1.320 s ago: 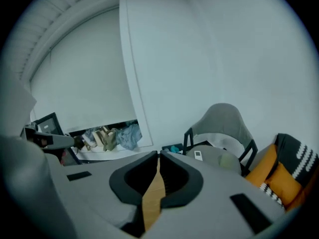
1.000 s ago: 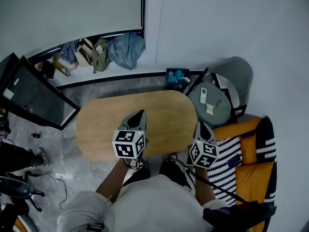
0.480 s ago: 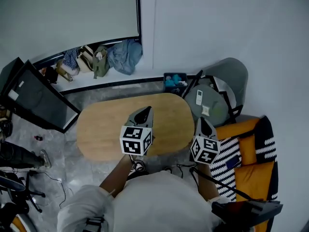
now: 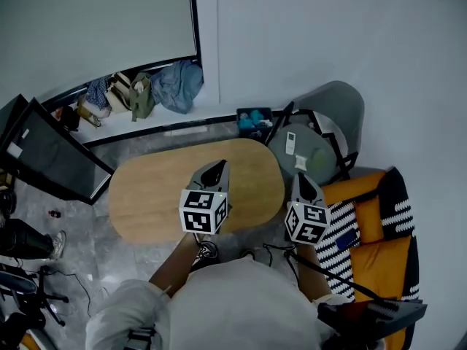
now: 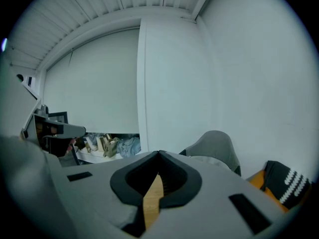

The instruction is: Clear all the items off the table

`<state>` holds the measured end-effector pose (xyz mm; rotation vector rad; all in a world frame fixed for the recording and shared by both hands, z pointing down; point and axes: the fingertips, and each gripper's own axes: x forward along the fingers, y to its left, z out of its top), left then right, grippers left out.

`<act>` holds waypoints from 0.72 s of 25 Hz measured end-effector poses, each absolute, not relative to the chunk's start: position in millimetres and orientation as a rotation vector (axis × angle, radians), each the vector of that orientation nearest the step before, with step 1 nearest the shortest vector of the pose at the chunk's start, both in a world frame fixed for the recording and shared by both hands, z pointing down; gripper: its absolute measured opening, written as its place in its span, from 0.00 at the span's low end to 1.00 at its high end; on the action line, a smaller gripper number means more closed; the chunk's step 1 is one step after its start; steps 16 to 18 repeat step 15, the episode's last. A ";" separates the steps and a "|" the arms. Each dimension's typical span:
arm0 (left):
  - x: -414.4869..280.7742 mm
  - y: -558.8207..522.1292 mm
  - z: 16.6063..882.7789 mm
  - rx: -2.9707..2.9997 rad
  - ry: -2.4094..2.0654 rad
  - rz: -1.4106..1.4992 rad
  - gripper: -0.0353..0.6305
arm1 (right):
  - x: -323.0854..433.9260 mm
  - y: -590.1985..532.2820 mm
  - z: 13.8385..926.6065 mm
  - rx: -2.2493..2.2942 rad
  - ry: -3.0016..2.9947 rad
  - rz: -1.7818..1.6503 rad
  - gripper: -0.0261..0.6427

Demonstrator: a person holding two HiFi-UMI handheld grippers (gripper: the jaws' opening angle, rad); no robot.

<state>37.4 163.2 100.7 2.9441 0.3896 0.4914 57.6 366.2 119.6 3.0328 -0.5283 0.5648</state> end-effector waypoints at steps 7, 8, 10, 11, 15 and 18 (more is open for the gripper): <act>36.1 170.2 103.7 2.938 0.402 0.500 0.06 | 51.2 377.2 119.9 3.062 -0.496 0.571 0.07; 36.2 170.7 103.6 2.938 0.403 0.501 0.06 | 50.9 377.9 119.9 3.066 -0.494 0.573 0.07; 35.4 170.4 103.5 2.937 0.406 0.505 0.06 | 50.0 377.4 119.5 3.070 -0.490 0.576 0.07; 34.8 169.9 103.4 2.936 0.407 0.507 0.06 | 49.4 376.6 119.2 3.071 -0.490 0.577 0.07; 32.9 168.9 103.0 2.933 0.413 0.508 0.06 | 47.3 373.4 119.5 3.070 -0.493 0.580 0.07; 32.9 168.9 103.0 2.933 0.413 0.508 0.06 | 47.3 373.4 119.5 3.070 -0.493 0.580 0.07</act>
